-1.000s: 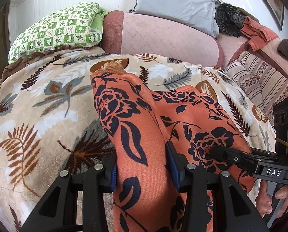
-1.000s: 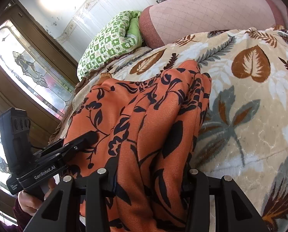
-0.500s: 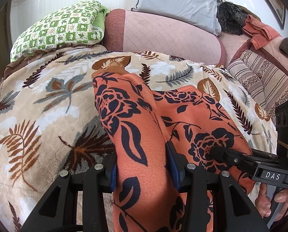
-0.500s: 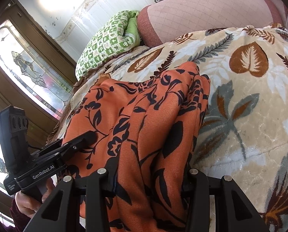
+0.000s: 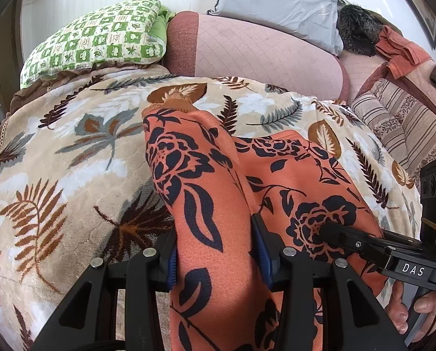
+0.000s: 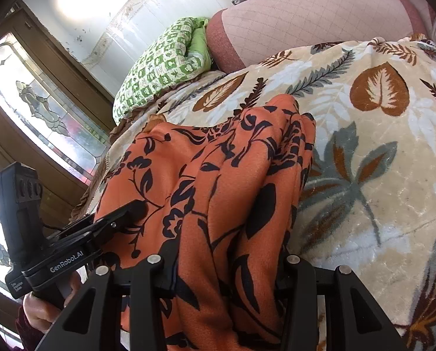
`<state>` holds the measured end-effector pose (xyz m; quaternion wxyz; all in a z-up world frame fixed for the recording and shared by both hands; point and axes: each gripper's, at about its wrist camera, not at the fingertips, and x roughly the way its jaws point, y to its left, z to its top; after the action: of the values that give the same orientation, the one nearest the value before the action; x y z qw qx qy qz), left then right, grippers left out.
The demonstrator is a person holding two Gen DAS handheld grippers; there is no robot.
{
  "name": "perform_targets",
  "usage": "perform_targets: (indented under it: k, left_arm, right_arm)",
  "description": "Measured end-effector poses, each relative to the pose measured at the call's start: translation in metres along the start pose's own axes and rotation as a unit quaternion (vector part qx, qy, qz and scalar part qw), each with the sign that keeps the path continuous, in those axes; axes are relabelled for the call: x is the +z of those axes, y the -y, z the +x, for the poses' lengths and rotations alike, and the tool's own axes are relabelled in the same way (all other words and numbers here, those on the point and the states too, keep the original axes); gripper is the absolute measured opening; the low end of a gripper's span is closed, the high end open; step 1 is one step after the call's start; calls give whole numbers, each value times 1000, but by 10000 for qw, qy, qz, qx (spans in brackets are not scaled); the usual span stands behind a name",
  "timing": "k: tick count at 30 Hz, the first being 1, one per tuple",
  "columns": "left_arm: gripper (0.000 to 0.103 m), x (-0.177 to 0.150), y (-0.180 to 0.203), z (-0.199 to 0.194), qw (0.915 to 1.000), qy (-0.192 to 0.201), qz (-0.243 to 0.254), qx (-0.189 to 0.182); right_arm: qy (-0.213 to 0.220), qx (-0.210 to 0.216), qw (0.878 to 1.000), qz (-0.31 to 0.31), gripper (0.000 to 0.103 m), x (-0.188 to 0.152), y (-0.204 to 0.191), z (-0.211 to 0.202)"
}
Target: Fold small clothes
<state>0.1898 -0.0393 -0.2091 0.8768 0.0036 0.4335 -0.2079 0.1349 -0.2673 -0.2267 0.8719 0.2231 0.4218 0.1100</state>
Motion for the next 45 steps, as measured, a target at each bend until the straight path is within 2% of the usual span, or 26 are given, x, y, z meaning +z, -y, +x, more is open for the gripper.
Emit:
perform_targets:
  k: [13,15,21,24,26,28,31,32,33,34,35,37,39,41,45]
  left_arm:
    - [46,1,-9,17,9998,-189,5,117]
    - [50,1,-10,21,9996,-248,-7,153]
    - [77,-2,-10,31,9970,-308,214,679]
    - [80,0,-16,26,9966,-321,233,723]
    - [80,2,-21,19,9964,-284,163,785]
    - [80,5,-24,9,9950,-194,192,956]
    - [80,7,-22,-3,9908,21,336,1310]
    - [80,7,-21,-4,9893,50,407,1397]
    - [80,7,-19,-3,9875,56,493,1494]
    - [80,6,-18,-2,9860,48,563,1572]
    - [80,5,-17,0,9844,28,628,1644]
    - [82,1,-15,8,9798,-43,780,1842]
    - [86,-5,-14,18,9756,-44,923,1990]
    - [90,-11,-17,31,9749,-15,908,2032]
    - [91,-7,-24,21,9812,-4,439,1879]
  right_arm:
    - [-235,-100,9994,220,45,4,6,18]
    - [-325,-148,9989,297,47,3,10,23]
    - [-600,-228,9966,512,63,4,20,35]
    - [-632,-270,9966,457,64,7,20,34]
    - [-541,-388,9972,329,64,11,17,25]
    - [-236,-615,9978,124,64,16,12,9]
    - [514,-909,9942,-240,64,21,2,-18]
    - [726,-893,9926,-399,63,22,-4,-25]
    - [875,-760,9917,-553,51,23,-10,-30]
    - [962,-612,9913,-659,29,24,-15,-32]
    - [960,-523,9912,-753,28,24,-20,-31]
    - [660,-455,9932,-847,24,22,-27,-16]
    - [199,-610,9950,-771,24,19,-23,7]
    - [-388,-905,9928,-686,24,15,-11,36]
    - [-320,-731,9950,-593,24,20,-5,36]
